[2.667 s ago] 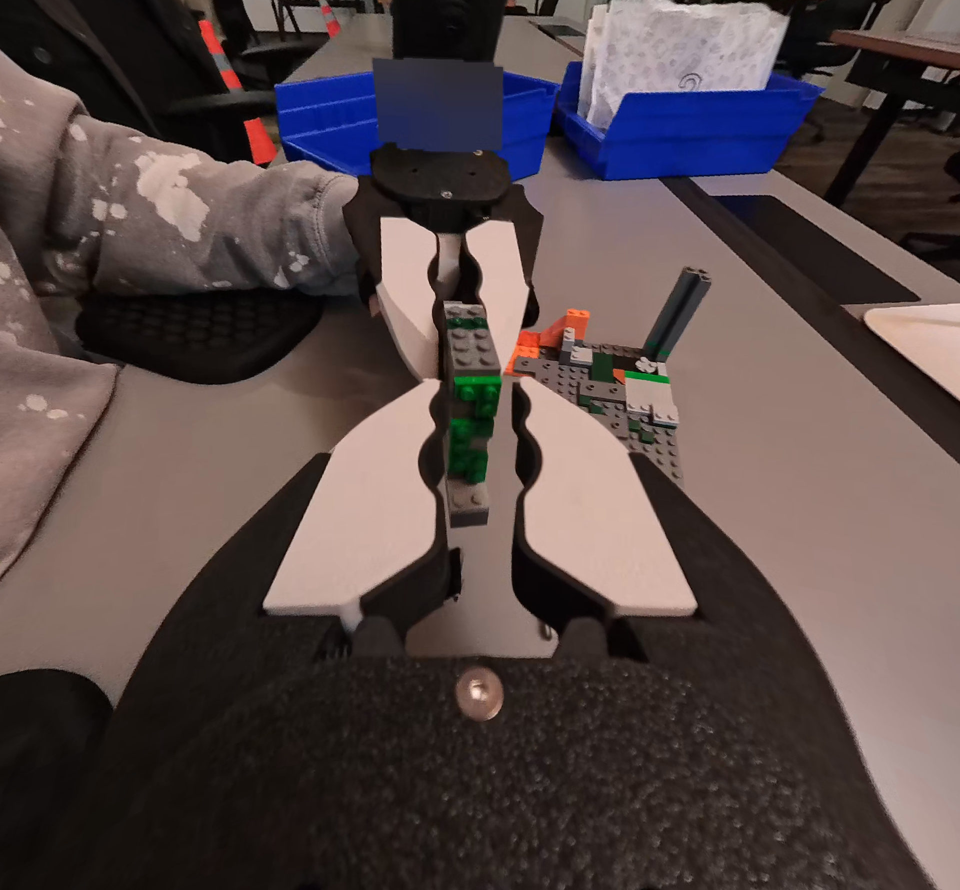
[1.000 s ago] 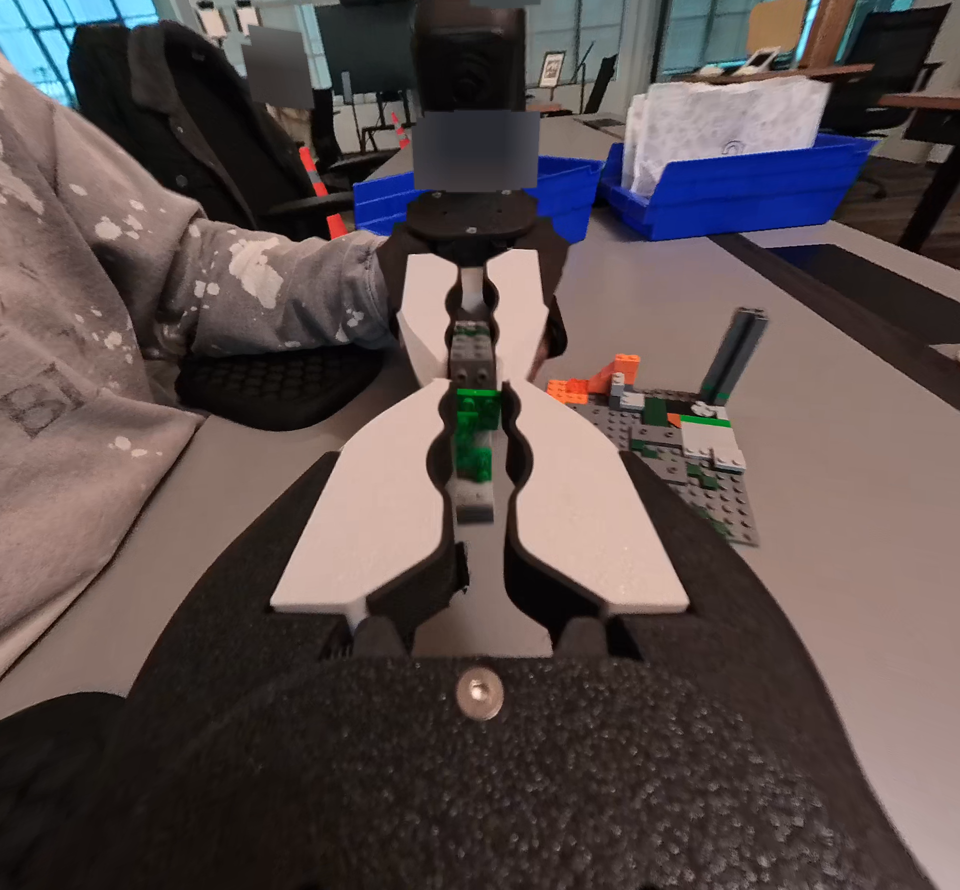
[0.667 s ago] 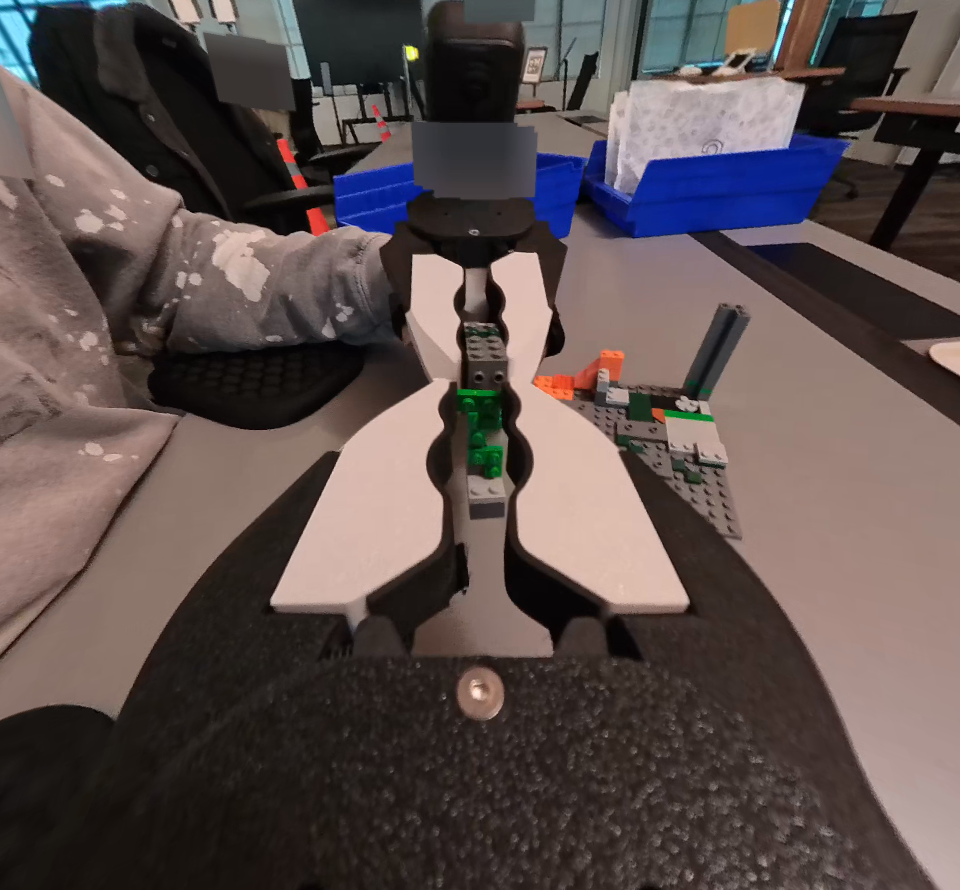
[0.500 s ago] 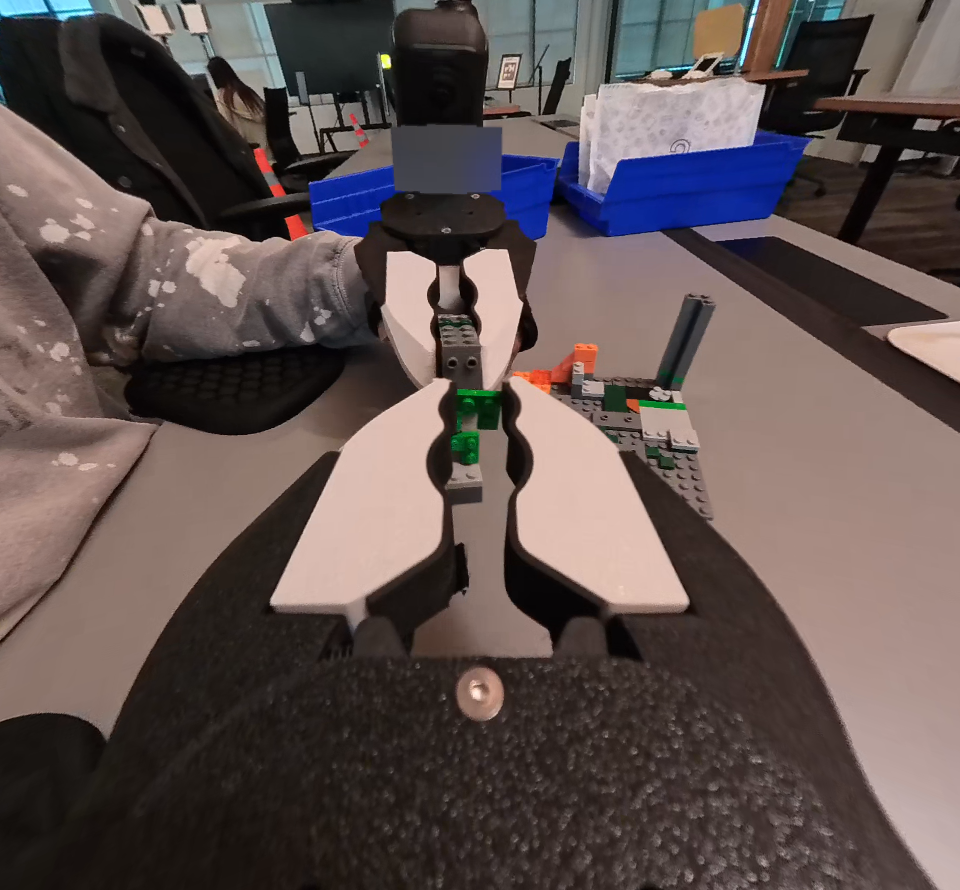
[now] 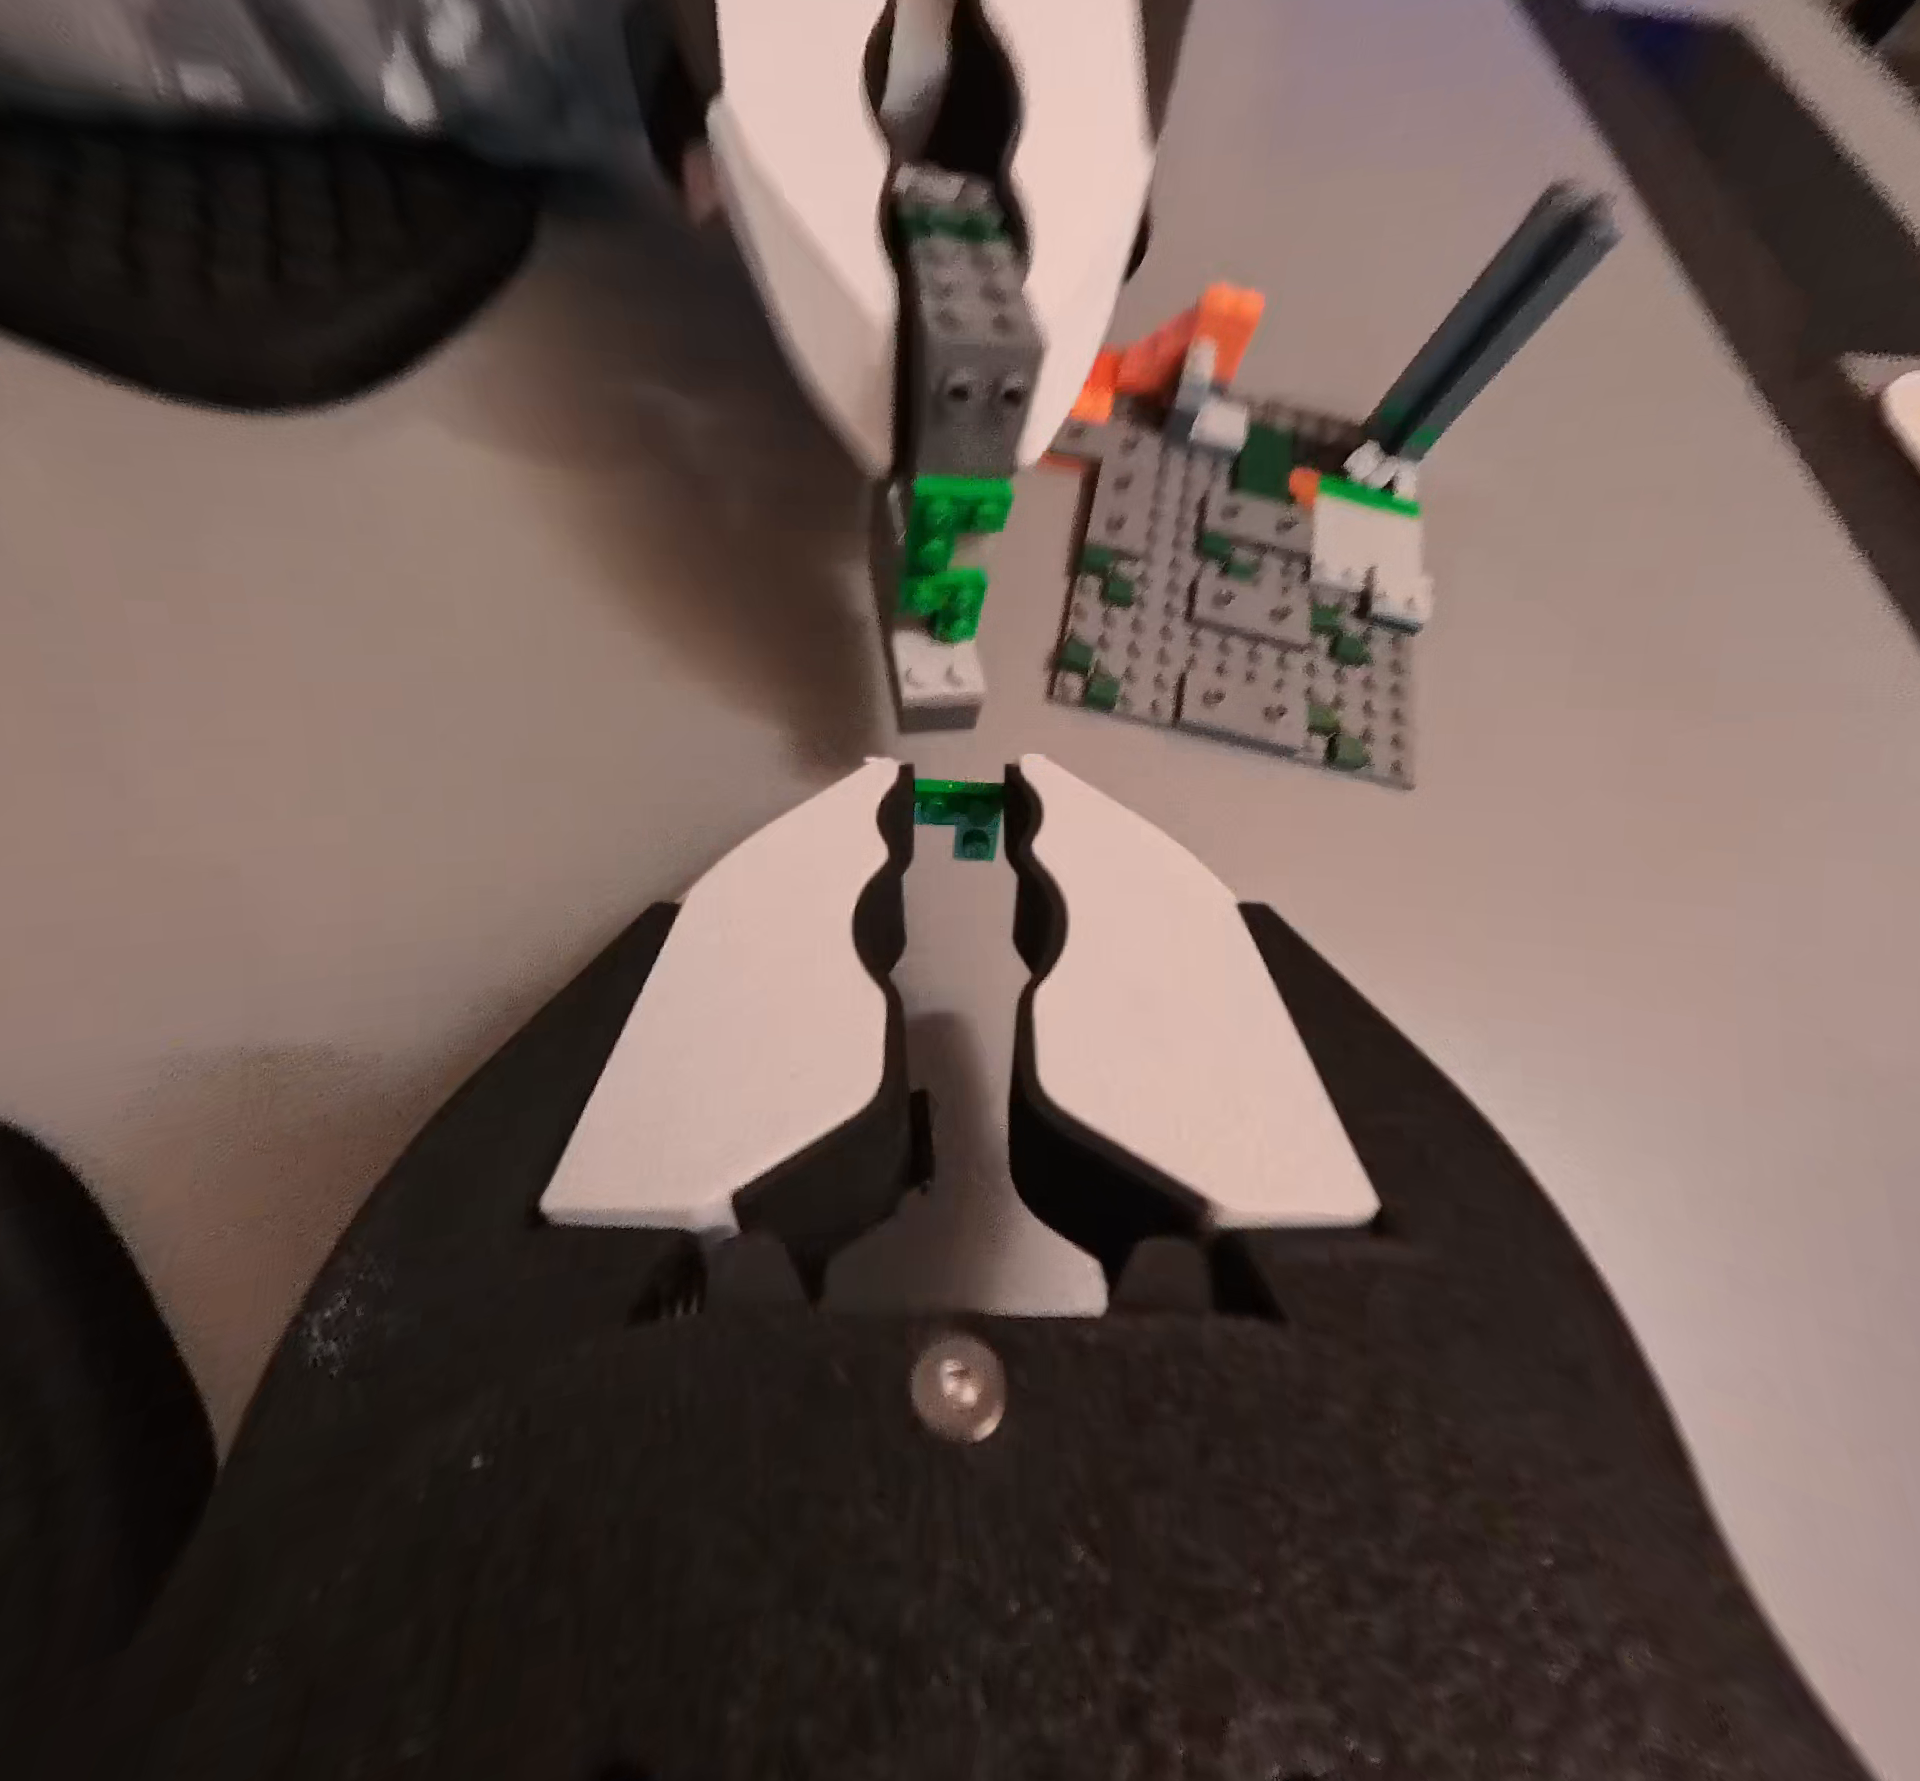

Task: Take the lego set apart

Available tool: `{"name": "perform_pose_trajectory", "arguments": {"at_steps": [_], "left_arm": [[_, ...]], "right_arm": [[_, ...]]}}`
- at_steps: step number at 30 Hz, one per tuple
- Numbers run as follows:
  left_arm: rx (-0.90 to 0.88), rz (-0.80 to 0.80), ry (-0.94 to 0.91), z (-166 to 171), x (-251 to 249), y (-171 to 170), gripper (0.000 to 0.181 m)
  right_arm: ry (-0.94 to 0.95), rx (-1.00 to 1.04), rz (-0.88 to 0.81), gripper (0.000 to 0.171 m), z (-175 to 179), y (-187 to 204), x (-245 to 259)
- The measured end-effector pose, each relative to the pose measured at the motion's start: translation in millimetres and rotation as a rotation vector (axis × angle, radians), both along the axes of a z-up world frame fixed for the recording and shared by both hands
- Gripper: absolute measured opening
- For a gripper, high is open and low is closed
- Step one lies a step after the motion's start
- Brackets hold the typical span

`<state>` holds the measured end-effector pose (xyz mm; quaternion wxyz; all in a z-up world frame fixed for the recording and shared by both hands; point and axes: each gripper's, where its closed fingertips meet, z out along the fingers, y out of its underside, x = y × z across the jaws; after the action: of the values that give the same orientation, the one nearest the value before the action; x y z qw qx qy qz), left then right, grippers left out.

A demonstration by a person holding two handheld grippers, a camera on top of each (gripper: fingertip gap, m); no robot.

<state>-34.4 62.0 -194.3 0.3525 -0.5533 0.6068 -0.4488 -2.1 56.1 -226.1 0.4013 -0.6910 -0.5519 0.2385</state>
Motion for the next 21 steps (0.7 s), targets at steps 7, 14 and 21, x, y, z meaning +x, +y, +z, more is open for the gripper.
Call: {"name": "perform_pose_trajectory", "arguments": {"at_steps": [7,14,21], "left_arm": [[0.022,0.031,0.031,-5,-3,8,0.018],[0.033,0.027,0.039,-6,-2,7,0.018],[0.06,0.014,0.035,-2,4,0,0.018]], "right_arm": [[-0.162,-0.022,0.018,0.016,-26,-7,-1],[-0.038,-0.052,0.015,0.036,-5,-5,7],[0.204,-0.021,-0.008,0.028,35,1,0]]}}
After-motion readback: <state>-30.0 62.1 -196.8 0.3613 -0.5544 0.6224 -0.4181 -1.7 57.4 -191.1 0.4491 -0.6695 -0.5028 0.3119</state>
